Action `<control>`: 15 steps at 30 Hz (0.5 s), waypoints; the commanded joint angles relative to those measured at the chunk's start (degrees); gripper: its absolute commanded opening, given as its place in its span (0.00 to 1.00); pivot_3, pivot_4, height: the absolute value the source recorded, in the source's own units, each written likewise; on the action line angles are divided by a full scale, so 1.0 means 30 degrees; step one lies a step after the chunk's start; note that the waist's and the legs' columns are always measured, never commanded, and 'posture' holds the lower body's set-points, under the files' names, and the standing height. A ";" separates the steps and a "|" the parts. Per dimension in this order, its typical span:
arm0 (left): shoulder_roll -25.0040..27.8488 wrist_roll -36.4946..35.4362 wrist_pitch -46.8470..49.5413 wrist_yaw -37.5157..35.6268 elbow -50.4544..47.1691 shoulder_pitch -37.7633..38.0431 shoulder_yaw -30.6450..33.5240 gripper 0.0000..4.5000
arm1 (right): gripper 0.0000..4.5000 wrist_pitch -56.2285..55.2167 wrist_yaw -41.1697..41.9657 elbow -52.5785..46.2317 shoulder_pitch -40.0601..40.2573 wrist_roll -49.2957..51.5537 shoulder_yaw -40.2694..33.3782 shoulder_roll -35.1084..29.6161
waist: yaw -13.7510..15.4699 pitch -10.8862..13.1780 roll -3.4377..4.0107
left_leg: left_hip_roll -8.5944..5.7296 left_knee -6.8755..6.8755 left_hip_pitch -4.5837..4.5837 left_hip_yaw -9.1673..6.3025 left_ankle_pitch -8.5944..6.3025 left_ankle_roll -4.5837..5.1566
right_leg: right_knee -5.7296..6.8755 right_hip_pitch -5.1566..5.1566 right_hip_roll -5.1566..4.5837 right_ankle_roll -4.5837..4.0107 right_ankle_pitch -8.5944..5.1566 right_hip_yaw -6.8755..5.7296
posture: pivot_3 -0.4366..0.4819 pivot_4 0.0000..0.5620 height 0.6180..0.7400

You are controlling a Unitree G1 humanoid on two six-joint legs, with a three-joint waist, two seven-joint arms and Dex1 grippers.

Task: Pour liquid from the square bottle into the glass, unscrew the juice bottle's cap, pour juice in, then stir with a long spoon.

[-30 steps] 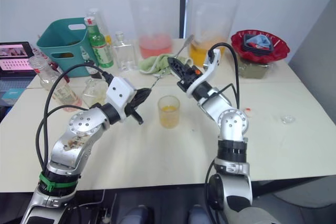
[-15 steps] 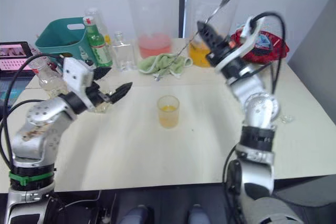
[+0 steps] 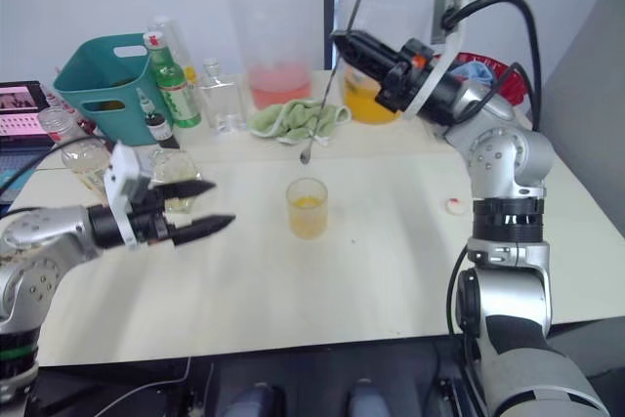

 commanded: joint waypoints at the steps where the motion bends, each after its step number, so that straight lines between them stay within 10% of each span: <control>1: -0.0078 -0.0508 -0.0197 0.0294 -0.1018 0.0158 0.0340 0.99 | 0.00 -0.1183 0.0915 -0.0942 0.0431 -0.1068 0.0733 0.0067 | 0.0086 0.0000 -0.0001 | -0.0003 0.0007 0.0000 -0.0002 0.0000 0.0000 | 0.0001 0.0007 -0.0004 0.0000 0.0000 -0.0003 | 0.48 0.27 1.00; 15: 0.0857 0.0676 -0.0587 0.0755 -0.0846 0.2165 -0.0255 0.99 | 0.00 -0.3207 0.2450 -0.1717 0.1982 -0.4302 0.2879 0.0122 | 0.0042 0.0000 0.0000 | -0.0012 0.0009 0.0010 -0.0001 0.0001 -0.0003 | 0.0000 -0.0001 -0.0008 -0.0005 0.0003 -0.0002 | 0.48 0.27 1.00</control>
